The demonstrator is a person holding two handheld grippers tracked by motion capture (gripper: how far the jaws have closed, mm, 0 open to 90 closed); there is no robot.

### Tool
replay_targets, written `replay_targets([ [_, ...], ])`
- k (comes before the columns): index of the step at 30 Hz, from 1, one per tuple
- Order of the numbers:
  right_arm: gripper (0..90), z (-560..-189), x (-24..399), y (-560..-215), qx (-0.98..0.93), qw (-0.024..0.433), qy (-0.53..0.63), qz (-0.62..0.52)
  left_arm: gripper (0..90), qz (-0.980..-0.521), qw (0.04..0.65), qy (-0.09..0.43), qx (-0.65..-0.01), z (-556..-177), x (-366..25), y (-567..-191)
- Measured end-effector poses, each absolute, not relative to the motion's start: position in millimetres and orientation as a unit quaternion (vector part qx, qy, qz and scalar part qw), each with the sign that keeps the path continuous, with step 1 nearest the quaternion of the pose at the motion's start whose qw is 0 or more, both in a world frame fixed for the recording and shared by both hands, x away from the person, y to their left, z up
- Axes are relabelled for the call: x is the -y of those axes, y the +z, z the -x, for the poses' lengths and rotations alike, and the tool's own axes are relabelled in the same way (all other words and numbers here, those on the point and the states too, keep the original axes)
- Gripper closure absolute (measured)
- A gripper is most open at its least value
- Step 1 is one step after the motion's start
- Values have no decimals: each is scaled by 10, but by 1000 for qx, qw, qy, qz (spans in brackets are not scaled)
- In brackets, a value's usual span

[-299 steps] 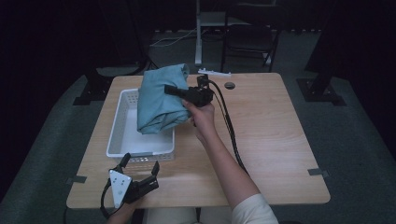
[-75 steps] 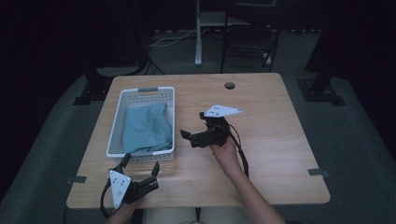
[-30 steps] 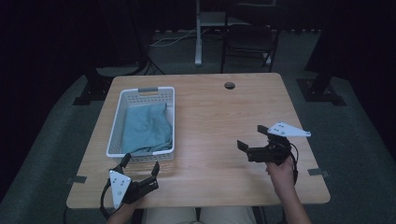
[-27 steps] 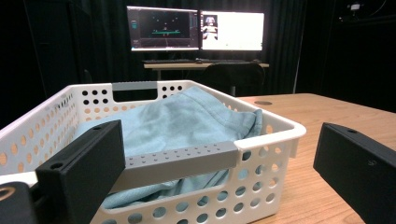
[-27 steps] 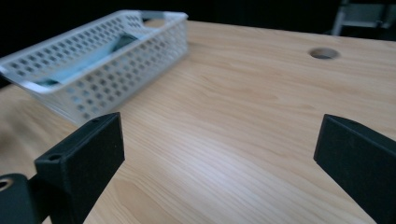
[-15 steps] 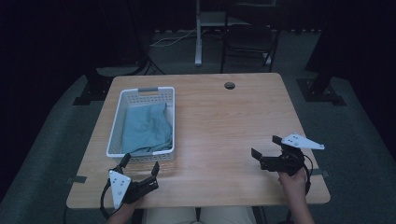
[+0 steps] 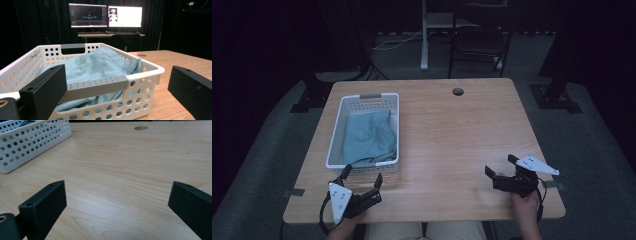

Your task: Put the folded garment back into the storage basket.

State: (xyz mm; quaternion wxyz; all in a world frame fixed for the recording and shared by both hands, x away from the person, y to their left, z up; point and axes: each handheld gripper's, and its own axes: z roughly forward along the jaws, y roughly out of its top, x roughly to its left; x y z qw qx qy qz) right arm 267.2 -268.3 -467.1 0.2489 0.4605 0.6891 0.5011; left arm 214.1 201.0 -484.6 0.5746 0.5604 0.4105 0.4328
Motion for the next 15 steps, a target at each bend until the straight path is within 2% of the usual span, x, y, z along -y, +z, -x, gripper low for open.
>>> replay_targets([
  [4,20,-2669,2627,-4697,-700,265,482,-456,34,-559,576,433,-410,-2137,-2011,-4848],
  [9,20,-2678,2617,-4701,-708,252,480,-452,34,-559,577,433,-409,-2135,-2012,-4849],
  [15,20,-2659,2601,-4700,-709,263,477,-448,34,-561,577,431,-408,-2140,-2012,-4847],
])
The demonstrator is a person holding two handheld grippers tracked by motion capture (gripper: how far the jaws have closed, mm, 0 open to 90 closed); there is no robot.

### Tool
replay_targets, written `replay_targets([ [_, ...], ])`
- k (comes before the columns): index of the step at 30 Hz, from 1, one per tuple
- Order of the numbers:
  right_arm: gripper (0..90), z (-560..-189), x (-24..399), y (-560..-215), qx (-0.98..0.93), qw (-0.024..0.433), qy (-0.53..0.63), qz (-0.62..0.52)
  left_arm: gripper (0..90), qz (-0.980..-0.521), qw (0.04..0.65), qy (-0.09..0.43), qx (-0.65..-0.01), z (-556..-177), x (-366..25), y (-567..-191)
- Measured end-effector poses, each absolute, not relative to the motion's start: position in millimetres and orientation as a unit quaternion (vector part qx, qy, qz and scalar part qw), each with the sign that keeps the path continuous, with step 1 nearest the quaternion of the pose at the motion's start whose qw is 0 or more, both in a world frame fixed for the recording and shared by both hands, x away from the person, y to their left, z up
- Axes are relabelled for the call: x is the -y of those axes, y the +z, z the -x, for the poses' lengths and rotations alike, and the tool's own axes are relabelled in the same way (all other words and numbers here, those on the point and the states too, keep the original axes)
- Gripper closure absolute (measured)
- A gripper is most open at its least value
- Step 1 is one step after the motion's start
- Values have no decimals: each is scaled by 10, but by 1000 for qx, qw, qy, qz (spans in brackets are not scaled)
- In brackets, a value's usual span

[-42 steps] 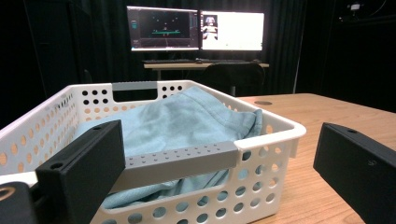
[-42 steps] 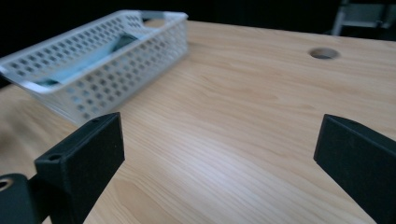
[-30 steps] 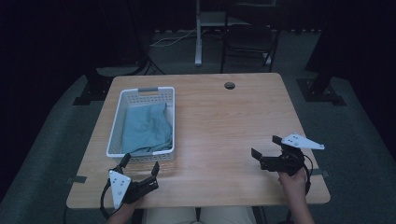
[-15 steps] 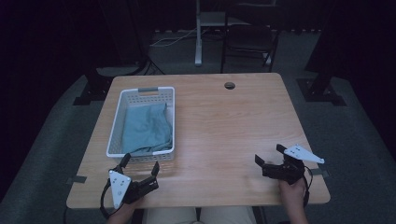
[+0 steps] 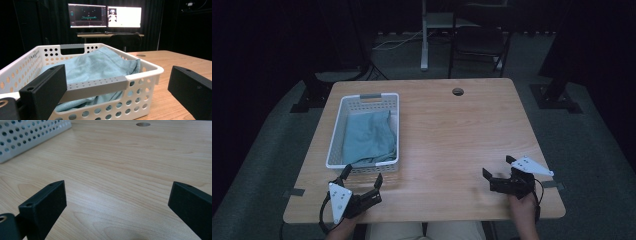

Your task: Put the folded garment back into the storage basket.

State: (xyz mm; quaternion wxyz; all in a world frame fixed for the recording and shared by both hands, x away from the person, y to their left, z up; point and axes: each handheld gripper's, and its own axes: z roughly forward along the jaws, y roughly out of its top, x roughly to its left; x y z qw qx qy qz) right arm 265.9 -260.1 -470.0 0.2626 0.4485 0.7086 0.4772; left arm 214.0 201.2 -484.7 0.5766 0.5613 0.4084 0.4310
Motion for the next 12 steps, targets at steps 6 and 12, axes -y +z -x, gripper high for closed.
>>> replay_targets([
  [6,20,-2637,2552,-4699,-714,284,462,-444,34,-560,578,432,-408,-2135,-2014,-4849],
  [12,5,-2621,2576,-4699,-696,297,472,-452,34,-559,578,432,-408,-2134,-2014,-4849],
])
